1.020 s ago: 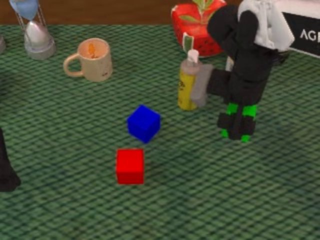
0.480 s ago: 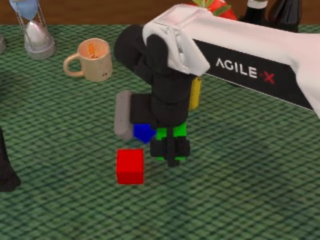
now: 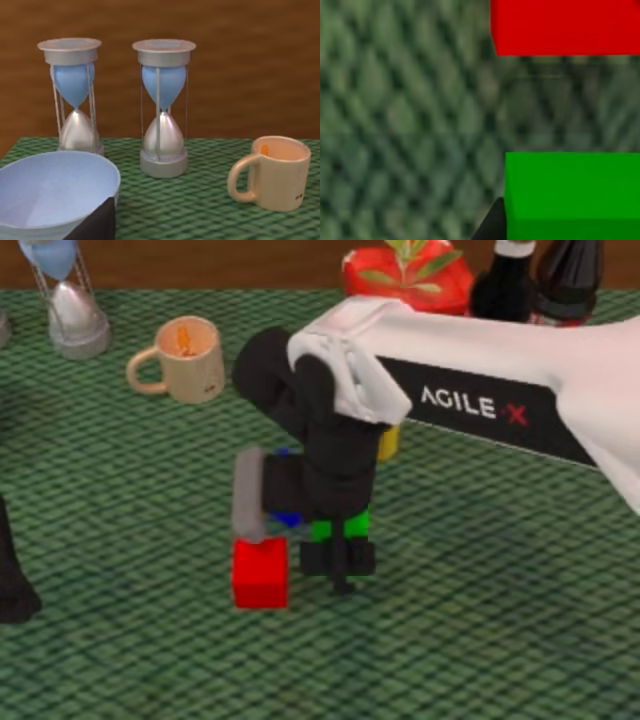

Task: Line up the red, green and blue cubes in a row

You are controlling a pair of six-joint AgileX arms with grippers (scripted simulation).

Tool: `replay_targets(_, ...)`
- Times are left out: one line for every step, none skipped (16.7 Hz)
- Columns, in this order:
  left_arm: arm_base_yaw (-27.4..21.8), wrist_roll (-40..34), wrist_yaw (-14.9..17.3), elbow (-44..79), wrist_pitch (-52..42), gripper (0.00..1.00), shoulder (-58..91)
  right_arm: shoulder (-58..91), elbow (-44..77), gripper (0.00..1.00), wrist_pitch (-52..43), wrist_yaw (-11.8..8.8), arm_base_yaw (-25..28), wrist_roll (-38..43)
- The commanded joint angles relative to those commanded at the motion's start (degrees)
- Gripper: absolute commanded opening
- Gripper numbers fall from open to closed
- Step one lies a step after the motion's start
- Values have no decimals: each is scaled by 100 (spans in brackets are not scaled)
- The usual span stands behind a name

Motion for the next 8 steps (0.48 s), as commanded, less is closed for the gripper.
replay_targets(0, 0, 0, 0, 0, 100, 0, 48, -150, 0, 200, 1, 0, 0)
replay_targets(0, 0, 0, 0, 0, 100, 0, 93, -286, 0, 377, 2, 2, -2)
replay_targets(0, 0, 0, 0, 0, 100, 0, 132, -394, 0, 510, 1, 7, -8)
replay_targets(0, 0, 0, 0, 0, 100, 0, 157, -460, 0, 583, -1, 12, -13)
replay_targets(0, 0, 0, 0, 0, 100, 0, 163, -475, 0, 598, -1, 14, -15)
replay_targets(0, 0, 0, 0, 0, 100, 0, 163, -475, 0, 598, -1, 14, -15)
replay_targets(0, 0, 0, 0, 0, 100, 0, 163, -475, 0, 598, -1, 14, -15)
replay_targets(0, 0, 0, 0, 0, 100, 0, 163, -475, 0, 598, -1, 14, -15)
